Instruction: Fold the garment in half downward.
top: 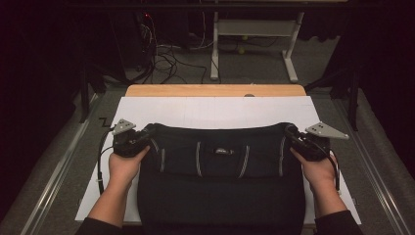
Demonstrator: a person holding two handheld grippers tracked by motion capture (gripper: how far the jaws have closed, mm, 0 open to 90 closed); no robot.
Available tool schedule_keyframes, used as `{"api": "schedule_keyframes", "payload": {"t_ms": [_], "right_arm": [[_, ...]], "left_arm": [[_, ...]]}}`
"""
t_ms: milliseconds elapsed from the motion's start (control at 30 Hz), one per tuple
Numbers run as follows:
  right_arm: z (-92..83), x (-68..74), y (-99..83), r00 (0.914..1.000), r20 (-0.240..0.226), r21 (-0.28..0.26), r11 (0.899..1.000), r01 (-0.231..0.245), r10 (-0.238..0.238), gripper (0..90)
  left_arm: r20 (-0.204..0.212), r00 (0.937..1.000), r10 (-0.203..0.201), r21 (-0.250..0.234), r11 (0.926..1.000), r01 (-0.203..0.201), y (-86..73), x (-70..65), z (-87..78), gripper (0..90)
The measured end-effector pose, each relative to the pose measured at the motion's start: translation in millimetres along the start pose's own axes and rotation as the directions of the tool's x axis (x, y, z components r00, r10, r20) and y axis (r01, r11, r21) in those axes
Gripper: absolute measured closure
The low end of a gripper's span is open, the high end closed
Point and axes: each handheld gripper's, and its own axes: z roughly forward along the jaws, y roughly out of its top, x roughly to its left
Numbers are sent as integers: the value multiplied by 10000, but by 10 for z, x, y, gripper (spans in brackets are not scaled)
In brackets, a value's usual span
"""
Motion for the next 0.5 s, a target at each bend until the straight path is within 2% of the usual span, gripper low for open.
{"api": "schedule_keyframes", "payload": {"t_ms": [200, 367, 500], "right_arm": [[195, -42, 37, 9998, 150, 131, 9999, -108, 106, 794], [337, -88, 72, 9994, 336, 215, 9997, -125, 118, 794], [421, -118, 112, 9987, 508, 291, 9995, 86, -100, 793]], "left_arm": [[-323, 9994, -109, 278, 9995, 118, 18, 79, 198, 739], [-477, 9986, -238, 224, 9994, 249, 71, 133, 294, 739], [-606, 9978, -284, 321, 9990, 304, 101, 170, 372, 738]]}}
